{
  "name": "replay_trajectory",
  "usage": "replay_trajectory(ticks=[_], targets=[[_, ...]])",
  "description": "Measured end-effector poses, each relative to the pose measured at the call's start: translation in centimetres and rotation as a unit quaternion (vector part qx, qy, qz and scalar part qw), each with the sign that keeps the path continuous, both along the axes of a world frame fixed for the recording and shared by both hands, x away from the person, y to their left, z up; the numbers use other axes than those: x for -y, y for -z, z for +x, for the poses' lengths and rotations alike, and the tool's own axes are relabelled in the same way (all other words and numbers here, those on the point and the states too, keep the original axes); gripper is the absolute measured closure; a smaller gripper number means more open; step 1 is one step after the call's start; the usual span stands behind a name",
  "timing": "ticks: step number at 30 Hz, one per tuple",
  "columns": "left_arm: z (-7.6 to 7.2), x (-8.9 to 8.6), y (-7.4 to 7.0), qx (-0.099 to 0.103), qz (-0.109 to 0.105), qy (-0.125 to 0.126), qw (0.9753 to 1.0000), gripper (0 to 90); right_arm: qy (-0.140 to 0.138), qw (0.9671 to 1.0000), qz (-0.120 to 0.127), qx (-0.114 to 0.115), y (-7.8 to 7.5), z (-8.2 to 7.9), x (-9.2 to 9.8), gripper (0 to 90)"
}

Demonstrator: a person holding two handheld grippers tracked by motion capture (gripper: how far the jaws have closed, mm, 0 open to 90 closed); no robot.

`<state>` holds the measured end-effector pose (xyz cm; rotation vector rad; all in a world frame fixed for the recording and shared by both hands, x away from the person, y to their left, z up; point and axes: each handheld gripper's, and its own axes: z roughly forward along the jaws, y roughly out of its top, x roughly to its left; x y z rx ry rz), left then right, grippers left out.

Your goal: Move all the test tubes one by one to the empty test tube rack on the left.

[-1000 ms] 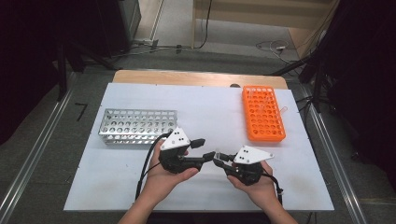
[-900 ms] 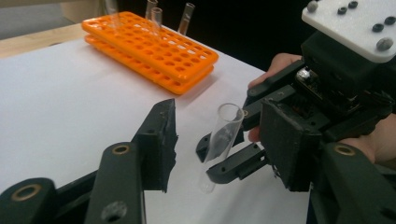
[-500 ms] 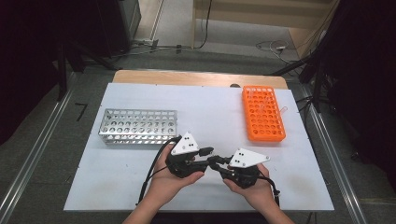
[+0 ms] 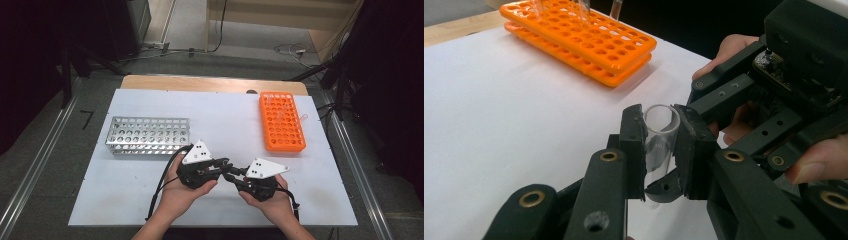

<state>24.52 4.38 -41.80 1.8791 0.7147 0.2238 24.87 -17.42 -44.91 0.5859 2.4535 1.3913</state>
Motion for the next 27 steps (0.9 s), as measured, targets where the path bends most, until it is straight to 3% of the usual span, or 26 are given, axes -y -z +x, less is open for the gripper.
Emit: replay_trajectory(ticks=[2,3,4,8,9,11,12,13,23,27], targets=[[0.1,-0.1,-0.1,0.002,0.002,-0.004,1.0,75.5,-0.003,1.0,0.002,-0.003,0.0,0.1,0.1,68.3],[0.1,-0.3,-0.2,0.001,-0.001,-0.006,1.0,75.5,-0.003,1.0,0.0,-0.004,-0.1,0.1,0.4,59.7],[0.2,-0.5,-0.2,0.001,0.0,-0.006,1.0,75.5,-0.003,1.0,0.0,-0.004,-0.1,0.1,0.4,59.7],[0.6,-1.3,-0.5,0.003,-0.004,-0.019,0.9998,75.5,0.016,0.9996,0.02,-0.011,-0.4,0.5,1.9,43.0],[0.8,-1.5,-0.6,0.003,-0.005,-0.022,0.9997,75.5,0.016,0.9996,0.02,-0.011,-0.4,0.5,1.9,43.0],[1.0,-2.0,-0.7,0.004,-0.005,-0.027,0.9996,75.5,0.032,0.999,0.028,-0.009,-0.5,0.6,3.0,31.6],[1.1,-2.3,-0.7,0.005,-0.004,-0.032,0.9995,75.5,0.032,0.999,0.028,-0.009,-0.5,0.6,3.0,31.6],[1.3,-2.5,-0.8,0.005,-0.006,-0.036,0.9993,75.5,0.039,0.9987,0.032,-0.013,-0.4,0.7,3.8,24.7],[2.9,-5.1,-1.8,0.015,-0.002,-0.073,0.9972,75.5,0.075,0.996,0.045,-0.02,0.4,0.4,7.5,1.7],[3.6,-6.0,-2.2,0.018,0.001,-0.088,0.996,75.5,0.085,0.9947,0.052,-0.025,0.6,0.4,9.0,0.0]])
